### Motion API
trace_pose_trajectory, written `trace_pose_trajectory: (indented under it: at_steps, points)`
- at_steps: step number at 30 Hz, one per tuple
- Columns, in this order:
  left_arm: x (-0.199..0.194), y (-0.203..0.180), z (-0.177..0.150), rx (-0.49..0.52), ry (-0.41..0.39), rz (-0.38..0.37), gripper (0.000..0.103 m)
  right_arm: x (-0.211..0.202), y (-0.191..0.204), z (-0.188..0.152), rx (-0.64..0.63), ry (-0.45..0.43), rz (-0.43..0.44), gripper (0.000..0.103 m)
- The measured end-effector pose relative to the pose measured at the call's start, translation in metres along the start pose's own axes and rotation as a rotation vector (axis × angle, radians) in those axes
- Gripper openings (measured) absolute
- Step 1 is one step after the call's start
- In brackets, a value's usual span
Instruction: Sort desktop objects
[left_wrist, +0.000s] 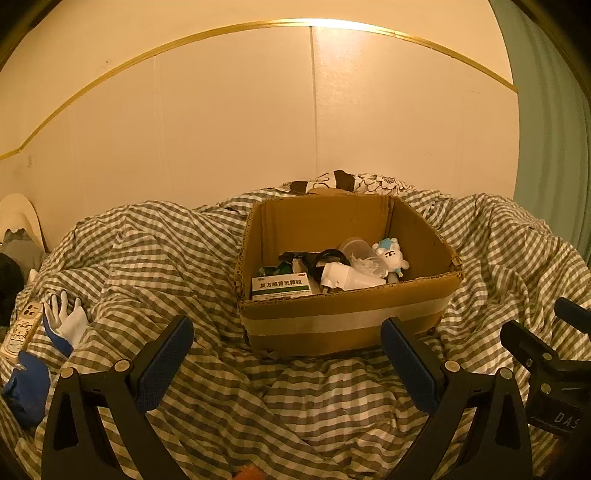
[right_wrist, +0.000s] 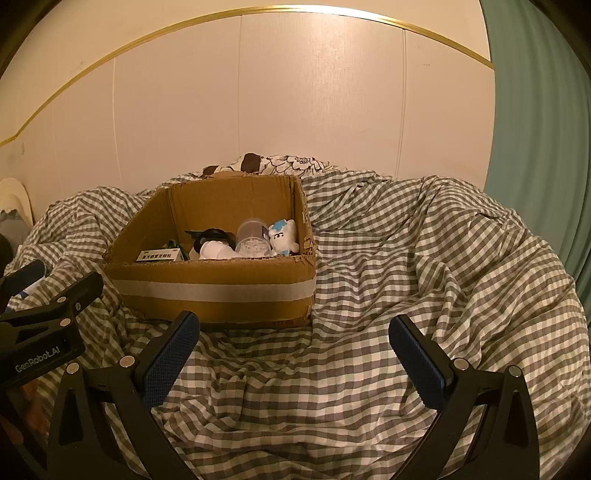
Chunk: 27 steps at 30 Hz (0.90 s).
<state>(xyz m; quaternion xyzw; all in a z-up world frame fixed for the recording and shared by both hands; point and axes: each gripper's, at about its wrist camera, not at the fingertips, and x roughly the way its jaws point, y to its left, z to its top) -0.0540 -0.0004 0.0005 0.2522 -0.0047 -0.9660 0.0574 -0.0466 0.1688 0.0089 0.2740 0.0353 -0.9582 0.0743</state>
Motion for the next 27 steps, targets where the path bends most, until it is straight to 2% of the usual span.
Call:
trace_pose_trajectory:
  at_steps: [20,23,27]
  points:
    - [0.0030,0.0004,-0.0011,0.024,0.002,-0.013,0.103,0.0053,0.0013,-0.0029,-0.005,0.017,0.006,0.103]
    - [0.0022,0.0032,-0.0028,0.001,-0.019,0.040,0.103,0.0050,0.0013,-0.0035,-0.005,0.018,0.005,0.103]
    - [0.0030,0.0050,-0.0024,-0.001,-0.016,0.028,0.103,0.0053,0.0008,-0.0039,-0.004,0.021,0.006,0.103]
